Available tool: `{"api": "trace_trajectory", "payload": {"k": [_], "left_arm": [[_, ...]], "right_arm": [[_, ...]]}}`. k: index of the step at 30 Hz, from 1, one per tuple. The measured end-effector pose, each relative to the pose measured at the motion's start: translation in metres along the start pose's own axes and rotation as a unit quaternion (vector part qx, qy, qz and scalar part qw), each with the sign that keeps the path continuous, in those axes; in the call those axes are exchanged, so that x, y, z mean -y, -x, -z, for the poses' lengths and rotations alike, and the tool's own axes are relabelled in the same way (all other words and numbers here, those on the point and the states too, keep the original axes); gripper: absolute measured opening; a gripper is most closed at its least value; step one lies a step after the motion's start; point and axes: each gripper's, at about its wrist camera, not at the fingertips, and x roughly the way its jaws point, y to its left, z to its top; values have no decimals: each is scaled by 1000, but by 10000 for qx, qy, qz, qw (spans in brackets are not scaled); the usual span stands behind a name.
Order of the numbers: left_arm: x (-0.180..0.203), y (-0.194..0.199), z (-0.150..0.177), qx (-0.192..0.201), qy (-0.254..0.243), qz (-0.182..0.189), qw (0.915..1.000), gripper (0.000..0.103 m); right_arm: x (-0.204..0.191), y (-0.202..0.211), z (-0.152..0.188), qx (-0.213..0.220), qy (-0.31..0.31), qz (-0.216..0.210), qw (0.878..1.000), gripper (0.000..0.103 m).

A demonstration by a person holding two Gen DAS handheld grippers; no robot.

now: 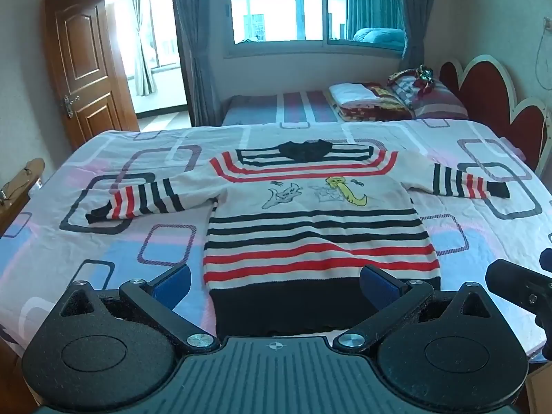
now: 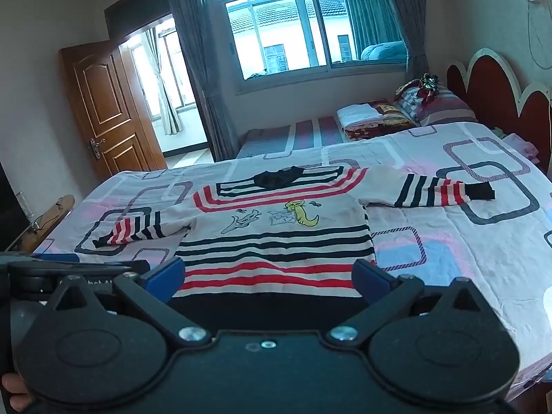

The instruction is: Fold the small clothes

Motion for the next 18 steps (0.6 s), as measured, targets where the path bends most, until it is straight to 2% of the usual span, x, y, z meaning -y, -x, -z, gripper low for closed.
{"api": "trace_trajectory", "payload": {"k": [18], "left_arm": [[7, -6, 0, -69, -25, 47, 10000, 103]], "right_arm": [[6, -3, -2, 6, -15, 3, 10000, 102]]}}
